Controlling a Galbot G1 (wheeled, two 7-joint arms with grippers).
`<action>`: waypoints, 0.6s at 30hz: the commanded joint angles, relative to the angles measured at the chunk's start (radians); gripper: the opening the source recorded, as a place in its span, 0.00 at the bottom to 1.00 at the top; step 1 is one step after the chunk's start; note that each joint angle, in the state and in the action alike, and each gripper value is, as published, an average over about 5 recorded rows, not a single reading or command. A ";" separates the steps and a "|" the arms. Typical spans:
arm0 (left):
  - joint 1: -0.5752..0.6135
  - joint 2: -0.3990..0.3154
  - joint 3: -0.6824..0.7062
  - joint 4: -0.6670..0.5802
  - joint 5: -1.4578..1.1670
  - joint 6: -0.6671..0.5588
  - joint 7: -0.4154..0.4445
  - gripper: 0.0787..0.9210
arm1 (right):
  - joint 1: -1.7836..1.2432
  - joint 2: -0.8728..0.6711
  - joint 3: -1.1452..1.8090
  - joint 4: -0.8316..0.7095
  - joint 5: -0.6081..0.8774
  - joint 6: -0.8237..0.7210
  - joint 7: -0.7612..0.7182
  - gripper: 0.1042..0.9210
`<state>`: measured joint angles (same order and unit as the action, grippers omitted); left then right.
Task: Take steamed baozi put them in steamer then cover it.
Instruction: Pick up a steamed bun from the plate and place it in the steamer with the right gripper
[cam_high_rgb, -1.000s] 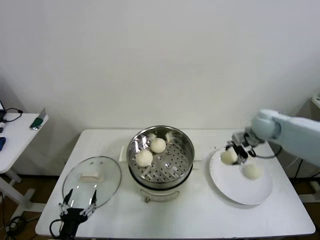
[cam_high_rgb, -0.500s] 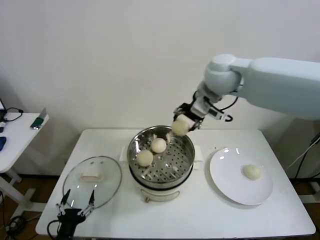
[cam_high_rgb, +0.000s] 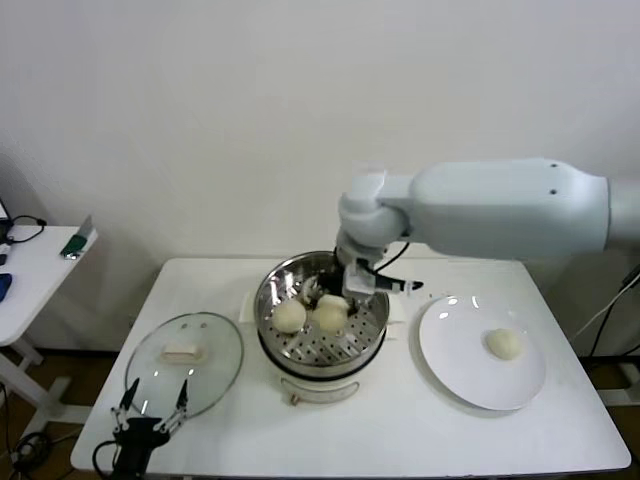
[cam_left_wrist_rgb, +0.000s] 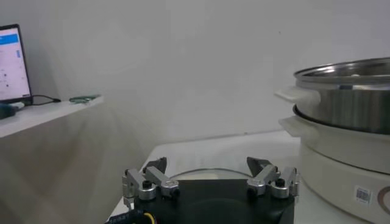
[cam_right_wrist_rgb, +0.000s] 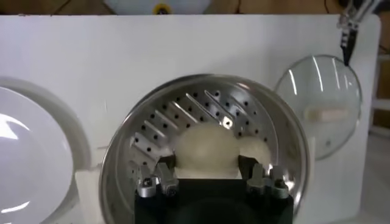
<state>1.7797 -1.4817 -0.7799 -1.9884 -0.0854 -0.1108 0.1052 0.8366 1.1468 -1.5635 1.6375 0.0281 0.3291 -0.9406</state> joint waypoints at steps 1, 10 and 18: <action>-0.001 0.000 0.001 0.000 0.000 0.001 0.000 0.88 | -0.093 0.051 -0.024 0.008 -0.066 0.016 0.015 0.70; 0.002 0.000 -0.001 0.001 -0.001 -0.002 -0.001 0.88 | -0.132 0.064 -0.029 -0.012 -0.102 -0.001 0.017 0.70; 0.003 -0.002 -0.002 0.001 -0.002 -0.005 -0.002 0.88 | -0.154 0.081 -0.029 -0.035 -0.126 -0.013 0.051 0.73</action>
<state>1.7827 -1.4857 -0.7818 -1.9874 -0.0865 -0.1170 0.1030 0.7180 1.2115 -1.5906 1.6145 -0.0655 0.3225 -0.9165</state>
